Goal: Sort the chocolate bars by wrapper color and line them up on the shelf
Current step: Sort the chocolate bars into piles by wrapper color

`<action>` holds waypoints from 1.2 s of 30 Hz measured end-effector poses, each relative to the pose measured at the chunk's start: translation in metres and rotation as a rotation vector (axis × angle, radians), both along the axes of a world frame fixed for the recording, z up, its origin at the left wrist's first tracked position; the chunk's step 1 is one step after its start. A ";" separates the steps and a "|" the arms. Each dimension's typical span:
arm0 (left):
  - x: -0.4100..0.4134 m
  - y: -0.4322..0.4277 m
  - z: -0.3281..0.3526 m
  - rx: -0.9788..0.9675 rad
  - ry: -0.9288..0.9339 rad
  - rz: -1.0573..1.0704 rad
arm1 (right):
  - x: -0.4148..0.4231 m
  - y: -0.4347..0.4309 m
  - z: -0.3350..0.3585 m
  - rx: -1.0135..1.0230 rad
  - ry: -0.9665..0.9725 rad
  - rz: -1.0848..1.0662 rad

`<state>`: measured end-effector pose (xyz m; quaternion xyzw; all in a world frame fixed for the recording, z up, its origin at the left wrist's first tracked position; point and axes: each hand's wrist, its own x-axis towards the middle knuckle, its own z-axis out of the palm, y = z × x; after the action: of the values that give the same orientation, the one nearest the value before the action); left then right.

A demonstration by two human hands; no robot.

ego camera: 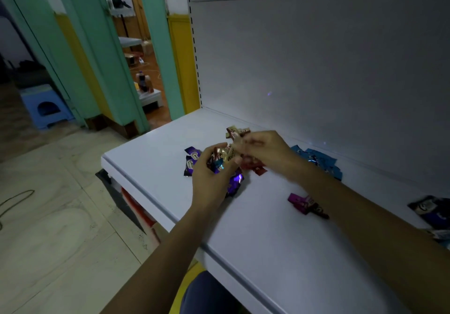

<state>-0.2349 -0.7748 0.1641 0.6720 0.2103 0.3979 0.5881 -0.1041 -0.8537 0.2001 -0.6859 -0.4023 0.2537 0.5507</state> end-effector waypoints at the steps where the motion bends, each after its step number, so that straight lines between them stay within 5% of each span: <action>1: -0.001 -0.002 0.001 0.031 0.006 -0.014 | -0.001 -0.005 -0.001 0.016 0.024 0.009; 14: 0.006 0.004 -0.004 0.046 0.103 0.004 | 0.043 0.023 -0.007 0.067 0.433 -0.474; 22: 0.009 0.008 -0.008 0.046 0.119 0.018 | 0.060 0.056 -0.024 -0.254 0.014 -0.559; 27: 0.006 0.006 -0.004 0.060 0.137 0.001 | 0.054 0.052 -0.021 -0.182 0.004 -0.567; 30: 0.004 0.003 0.003 0.054 0.139 -0.009 | 0.034 0.038 -0.008 -0.063 0.068 -0.462; 36: -0.005 -0.003 0.005 0.053 0.105 -0.106 | 0.000 -0.006 0.007 -0.102 0.063 0.096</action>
<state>-0.2400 -0.7777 0.1695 0.7173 0.1944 0.3359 0.5787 -0.1040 -0.8600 0.2076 -0.6845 -0.4040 0.3214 0.5147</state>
